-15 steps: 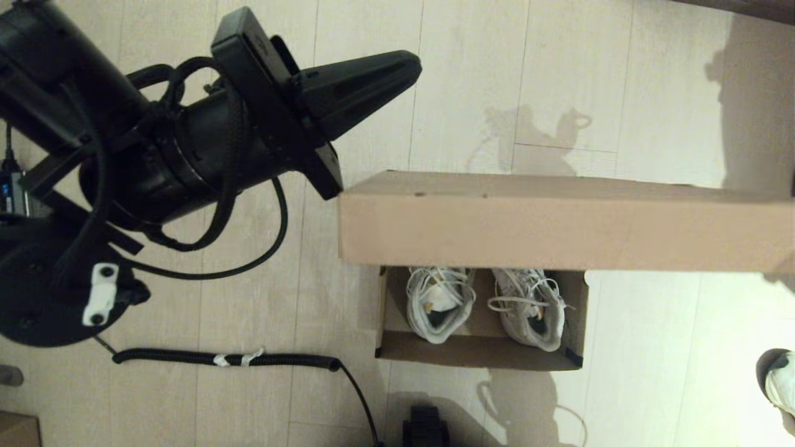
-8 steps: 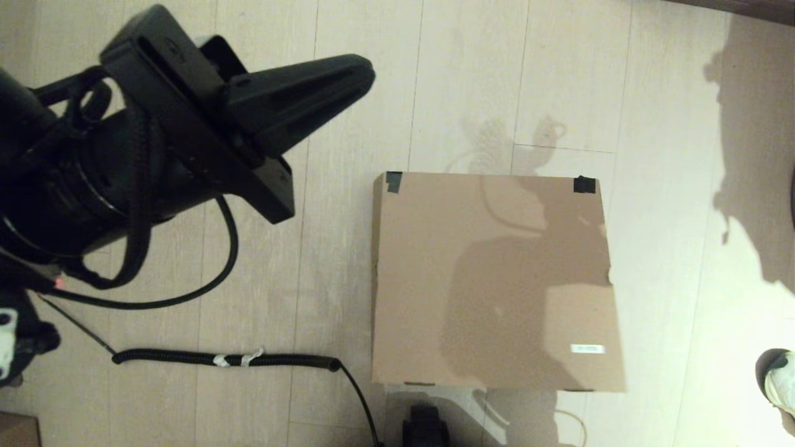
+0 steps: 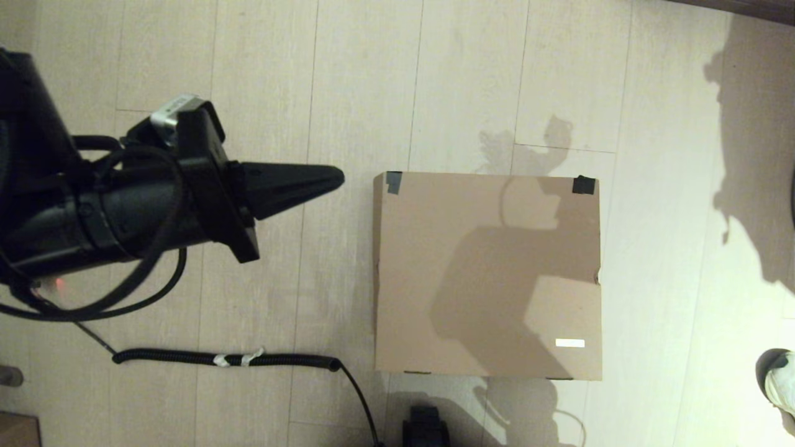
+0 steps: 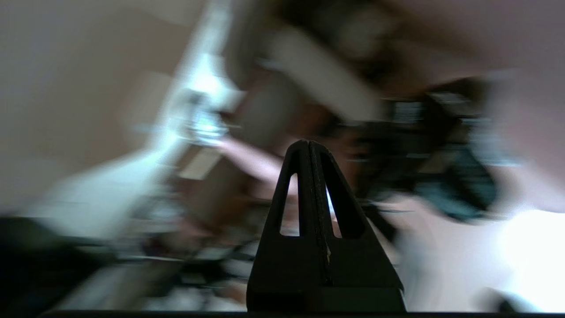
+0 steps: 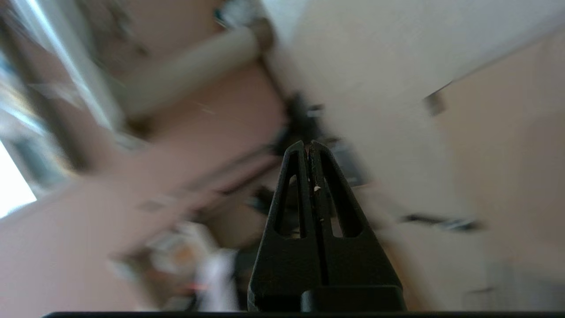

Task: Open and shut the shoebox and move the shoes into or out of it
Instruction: Close the shoe box

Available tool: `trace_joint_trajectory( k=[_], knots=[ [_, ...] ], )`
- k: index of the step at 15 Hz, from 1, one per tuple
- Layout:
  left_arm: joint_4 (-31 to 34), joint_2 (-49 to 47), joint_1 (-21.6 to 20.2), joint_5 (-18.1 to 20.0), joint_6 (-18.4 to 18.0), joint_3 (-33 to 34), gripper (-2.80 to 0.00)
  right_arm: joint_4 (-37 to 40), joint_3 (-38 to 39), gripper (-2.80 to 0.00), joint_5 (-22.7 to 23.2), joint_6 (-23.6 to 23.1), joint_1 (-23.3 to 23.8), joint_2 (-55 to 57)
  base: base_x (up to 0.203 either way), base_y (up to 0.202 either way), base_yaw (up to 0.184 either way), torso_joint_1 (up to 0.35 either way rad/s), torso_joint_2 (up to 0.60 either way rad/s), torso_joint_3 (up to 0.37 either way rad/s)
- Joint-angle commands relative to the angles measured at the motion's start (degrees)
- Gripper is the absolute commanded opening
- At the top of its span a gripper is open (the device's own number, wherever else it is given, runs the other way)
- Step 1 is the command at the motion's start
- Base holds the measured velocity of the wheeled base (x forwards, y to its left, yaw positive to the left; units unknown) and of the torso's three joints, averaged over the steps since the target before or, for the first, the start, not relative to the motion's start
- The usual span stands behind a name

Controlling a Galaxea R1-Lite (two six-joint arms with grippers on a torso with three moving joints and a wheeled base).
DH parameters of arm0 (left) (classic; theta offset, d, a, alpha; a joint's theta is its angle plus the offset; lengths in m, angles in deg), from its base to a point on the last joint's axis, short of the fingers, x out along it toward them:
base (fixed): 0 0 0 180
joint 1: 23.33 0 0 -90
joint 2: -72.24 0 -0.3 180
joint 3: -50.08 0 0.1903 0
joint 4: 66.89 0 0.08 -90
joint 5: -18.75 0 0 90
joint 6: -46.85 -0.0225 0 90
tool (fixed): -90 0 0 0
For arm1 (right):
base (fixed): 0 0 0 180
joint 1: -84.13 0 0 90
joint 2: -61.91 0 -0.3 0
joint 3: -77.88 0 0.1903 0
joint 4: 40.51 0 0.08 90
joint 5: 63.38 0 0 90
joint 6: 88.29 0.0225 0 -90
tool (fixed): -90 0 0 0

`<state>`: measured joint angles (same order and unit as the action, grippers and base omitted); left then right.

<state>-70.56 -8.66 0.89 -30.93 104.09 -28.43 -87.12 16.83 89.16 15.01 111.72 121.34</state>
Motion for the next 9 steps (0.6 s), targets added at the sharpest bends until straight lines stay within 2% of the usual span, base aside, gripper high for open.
trace_joint_trajectory(
  k=[1,2,4,5,7,9],
  knots=[
    [7.15,-1.11,0.68,-5.52,-21.22,0.29,-2.80,0.25,0.63,-2.80,0.45,-14.75,0.20,2.50,0.000,0.000,0.000,0.000,0.00,0.000],
    [10.24,-1.22,1.85,-10.92,-28.95,0.95,-2.80,1.52,1.79,-2.80,0.36,-20.55,1.42,2.84,0.000,0.000,0.000,0.000,0.00,0.000],
    [12.88,-1.56,4.84,-24.07,-44.45,4.73,-2.80,3.86,8.12,-2.80,-0.46,-33.15,5.70,3.12,0.000,0.000,0.000,0.000,0.00,0.000],
    [13.11,-1.71,6.45,-29.91,-49.86,7.85,-2.80,4.91,11.85,-2.80,-2.74,-40.83,7.14,3.21,0.000,0.000,0.000,0.000,0.00,0.000],
    [12.29,-1.17,9.59,-36.02,-51.47,9.72,-2.80,8.02,15.88,-2.80,-12.39,-55.25,8.30,3.49,0.000,0.000,0.000,0.000,0.00,0.000],
    [12.19,-0.31,11.09,-38.91,-51.54,10.26,-2.80,15.55,17.51,-2.80,-21.47,-71.12,8.56,3.63,0.000,0.000,0.000,0.000,0.00,0.000]
  ],
)
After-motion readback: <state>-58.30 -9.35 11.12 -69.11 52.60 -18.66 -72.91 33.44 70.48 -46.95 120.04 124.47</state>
